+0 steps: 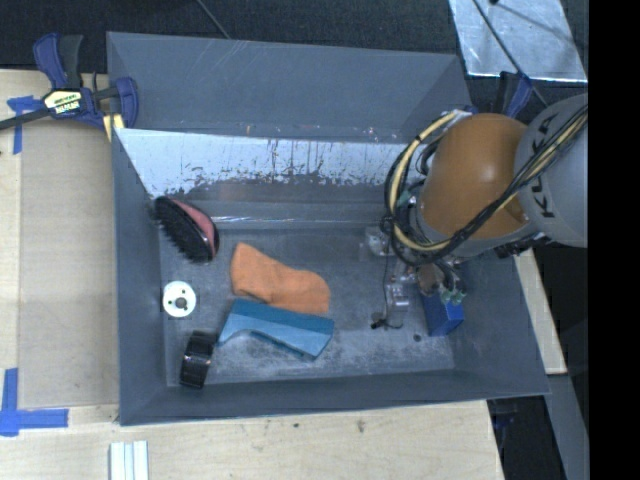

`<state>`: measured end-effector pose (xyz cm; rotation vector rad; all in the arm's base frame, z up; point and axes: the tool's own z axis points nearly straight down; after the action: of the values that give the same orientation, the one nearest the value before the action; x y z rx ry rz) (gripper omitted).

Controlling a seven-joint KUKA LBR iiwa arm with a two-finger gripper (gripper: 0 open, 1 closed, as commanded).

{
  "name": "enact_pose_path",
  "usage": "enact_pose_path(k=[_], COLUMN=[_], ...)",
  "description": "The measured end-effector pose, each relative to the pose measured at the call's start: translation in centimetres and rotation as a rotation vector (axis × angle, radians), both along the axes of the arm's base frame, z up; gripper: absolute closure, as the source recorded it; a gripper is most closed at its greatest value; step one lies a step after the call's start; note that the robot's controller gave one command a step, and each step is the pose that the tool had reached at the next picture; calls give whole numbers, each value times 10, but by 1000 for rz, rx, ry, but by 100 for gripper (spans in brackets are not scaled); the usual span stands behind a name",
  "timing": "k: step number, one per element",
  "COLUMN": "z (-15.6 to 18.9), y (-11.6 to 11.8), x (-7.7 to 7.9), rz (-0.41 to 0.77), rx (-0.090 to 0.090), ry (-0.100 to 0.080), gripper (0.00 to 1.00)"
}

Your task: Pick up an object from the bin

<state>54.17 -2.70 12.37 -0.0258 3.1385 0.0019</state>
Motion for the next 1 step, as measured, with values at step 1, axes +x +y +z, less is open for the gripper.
enact_pose_path(k=[1], z=[-5], y=[26], x=[9], rz=[-10], rx=[-4], ry=[-3], gripper=[0])
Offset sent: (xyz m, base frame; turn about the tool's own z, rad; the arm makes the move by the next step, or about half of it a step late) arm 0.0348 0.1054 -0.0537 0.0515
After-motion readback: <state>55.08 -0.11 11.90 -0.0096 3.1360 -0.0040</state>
